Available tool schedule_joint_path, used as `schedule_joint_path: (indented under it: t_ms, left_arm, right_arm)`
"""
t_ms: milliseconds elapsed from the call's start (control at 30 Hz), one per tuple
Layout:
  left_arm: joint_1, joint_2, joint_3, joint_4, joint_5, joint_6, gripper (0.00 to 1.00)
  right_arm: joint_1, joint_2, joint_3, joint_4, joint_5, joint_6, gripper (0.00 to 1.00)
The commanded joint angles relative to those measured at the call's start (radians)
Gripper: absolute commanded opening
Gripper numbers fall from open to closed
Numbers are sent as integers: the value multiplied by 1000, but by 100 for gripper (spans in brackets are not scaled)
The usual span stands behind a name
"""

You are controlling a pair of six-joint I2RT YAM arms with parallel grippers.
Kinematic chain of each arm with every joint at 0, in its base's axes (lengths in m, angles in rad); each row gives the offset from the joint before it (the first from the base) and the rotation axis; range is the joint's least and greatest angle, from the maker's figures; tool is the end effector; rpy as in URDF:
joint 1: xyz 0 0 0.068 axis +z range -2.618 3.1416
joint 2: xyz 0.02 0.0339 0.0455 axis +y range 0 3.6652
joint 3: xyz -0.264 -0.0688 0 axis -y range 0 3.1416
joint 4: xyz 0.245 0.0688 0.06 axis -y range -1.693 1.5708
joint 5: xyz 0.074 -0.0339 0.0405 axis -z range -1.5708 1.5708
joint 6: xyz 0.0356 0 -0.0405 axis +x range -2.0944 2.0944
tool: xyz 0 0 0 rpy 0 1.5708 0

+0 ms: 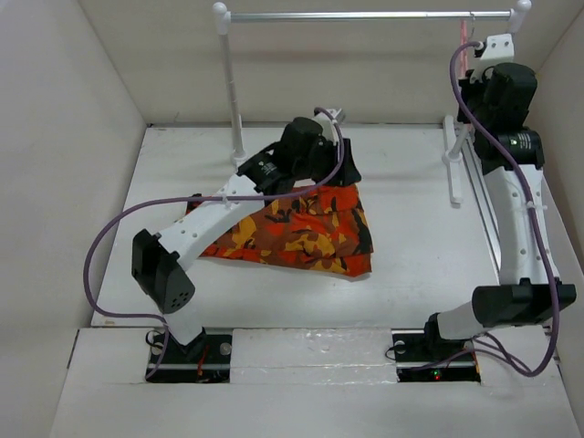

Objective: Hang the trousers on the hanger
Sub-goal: Pick up the hanger from the clothesline.

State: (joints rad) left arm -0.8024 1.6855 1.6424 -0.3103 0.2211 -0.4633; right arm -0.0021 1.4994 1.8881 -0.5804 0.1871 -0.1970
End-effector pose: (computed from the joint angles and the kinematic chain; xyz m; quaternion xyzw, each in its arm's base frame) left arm 0.2721 -0.2927 0.3875 0.1998 0.7930 -0.4091 0.4047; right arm 0.3121 -0.0073 0.5044 -0.0156 0.7703 -0.1347 0.6231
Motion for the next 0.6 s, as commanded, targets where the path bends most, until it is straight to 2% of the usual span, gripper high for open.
schedule_joint_path:
  t_ms: [0,200,267,300,567]
  left_arm:
    - [17,-34,158,-6,52,-18,46]
    - [17,45,379,-26,103,-61,49]
    - [17,97,452,-16,98,-83,54]
    - [17,124,482,-18,92,-83,54]
    - [17,227,470,60,95,-136,55]
  right_arm:
    - [21,-88,-114,169,14,-53,0]
    - [22,-185,-259,169,-47,-56,0]
    - [63,-279,-421,200,-136,-56,0]
    - [91,-315,-446,189,-158,-56,0]
    - [221,-465,-685,175,-252,8,0]
